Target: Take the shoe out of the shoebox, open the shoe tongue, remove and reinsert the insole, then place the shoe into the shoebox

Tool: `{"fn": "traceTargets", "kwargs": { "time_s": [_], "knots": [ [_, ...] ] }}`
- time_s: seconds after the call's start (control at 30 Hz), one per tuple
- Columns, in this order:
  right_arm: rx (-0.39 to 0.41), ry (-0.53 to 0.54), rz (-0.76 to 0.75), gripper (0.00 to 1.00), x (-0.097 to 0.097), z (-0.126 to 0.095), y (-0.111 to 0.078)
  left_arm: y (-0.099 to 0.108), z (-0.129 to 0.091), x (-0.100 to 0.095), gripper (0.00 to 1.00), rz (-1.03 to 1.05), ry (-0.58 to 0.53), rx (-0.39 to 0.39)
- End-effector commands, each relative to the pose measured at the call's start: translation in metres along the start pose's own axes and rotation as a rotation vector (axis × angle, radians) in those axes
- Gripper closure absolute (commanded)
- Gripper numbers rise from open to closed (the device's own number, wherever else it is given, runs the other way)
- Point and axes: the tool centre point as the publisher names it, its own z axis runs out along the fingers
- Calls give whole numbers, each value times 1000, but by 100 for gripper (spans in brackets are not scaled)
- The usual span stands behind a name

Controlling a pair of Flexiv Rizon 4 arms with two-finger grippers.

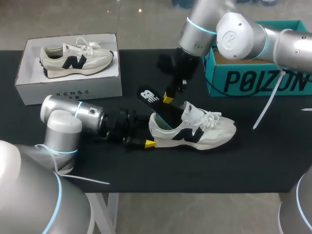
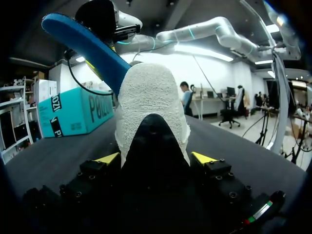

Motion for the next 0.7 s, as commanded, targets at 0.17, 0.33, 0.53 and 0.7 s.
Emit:
{"fn": "traceTargets", "kwargs": {
  "time_s": [0.17, 0.33, 0.53, 0.7],
  "knots": [
    [-15, -2, -17, 100, -8, -2, 15, 5, 3, 0, 100, 1, 0, 1],
    [-68, -26, -34, 100, -12, -15, 28, 5, 3, 0, 100, 1, 0, 1],
    [-108, -108, -67, 100, -11, -57, 51, 5, 3, 0, 100, 1, 0, 1],
    [-141, -209, -75, 100, -6, -110, 61, 5, 3, 0, 100, 1, 0, 1]
  ]
}}
